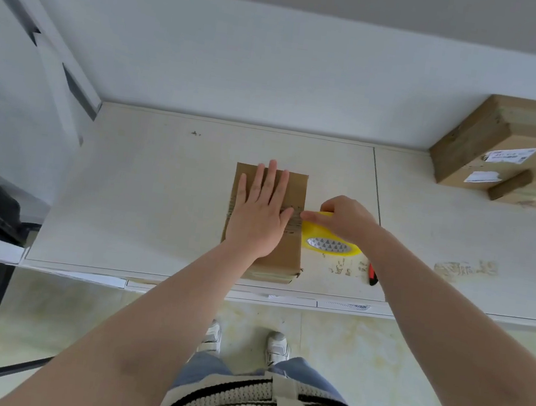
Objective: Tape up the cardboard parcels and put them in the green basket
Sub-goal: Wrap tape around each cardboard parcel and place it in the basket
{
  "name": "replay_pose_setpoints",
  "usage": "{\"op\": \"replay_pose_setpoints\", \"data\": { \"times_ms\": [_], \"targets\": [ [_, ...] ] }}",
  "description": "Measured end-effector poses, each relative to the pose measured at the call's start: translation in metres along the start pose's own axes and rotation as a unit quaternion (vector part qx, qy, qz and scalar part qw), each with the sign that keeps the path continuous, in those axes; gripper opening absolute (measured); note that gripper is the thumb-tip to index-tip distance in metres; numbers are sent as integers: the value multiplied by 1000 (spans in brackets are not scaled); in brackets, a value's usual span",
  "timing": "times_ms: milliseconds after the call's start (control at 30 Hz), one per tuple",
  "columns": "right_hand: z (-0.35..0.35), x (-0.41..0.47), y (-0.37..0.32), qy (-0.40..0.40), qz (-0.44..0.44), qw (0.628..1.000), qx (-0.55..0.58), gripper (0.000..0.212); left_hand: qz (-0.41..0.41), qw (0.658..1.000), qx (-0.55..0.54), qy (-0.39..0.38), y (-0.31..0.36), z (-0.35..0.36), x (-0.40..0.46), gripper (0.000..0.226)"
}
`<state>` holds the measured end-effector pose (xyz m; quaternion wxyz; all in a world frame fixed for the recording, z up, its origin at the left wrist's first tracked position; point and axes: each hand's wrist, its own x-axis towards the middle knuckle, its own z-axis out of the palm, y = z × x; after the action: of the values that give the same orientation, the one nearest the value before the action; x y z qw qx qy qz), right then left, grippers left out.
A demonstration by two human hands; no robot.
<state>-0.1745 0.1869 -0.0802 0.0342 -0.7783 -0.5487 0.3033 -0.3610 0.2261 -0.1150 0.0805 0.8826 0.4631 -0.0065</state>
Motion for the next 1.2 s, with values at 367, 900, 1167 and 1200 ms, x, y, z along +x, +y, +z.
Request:
{"op": "replay_pose_setpoints", "data": {
  "times_ms": [367,900,1167,1200],
  "targets": [
    [-15,-5,32,10,36,994,-106,67,9,999,-30,-37,-10,-2,3,98],
    [-40,-1,-97,31,-92,992,-85,55,-133,851,-504,-66,-93,-49,-12,119],
    [-55,-9,-124,5,-126,987,-95,65,-153,734,-658,-71,-116,-41,-25,123],
    [-57,-11,-125,10,-127,987,-101,68,-154,705,-689,-66,-115,-37,-27,121]
  ]
}}
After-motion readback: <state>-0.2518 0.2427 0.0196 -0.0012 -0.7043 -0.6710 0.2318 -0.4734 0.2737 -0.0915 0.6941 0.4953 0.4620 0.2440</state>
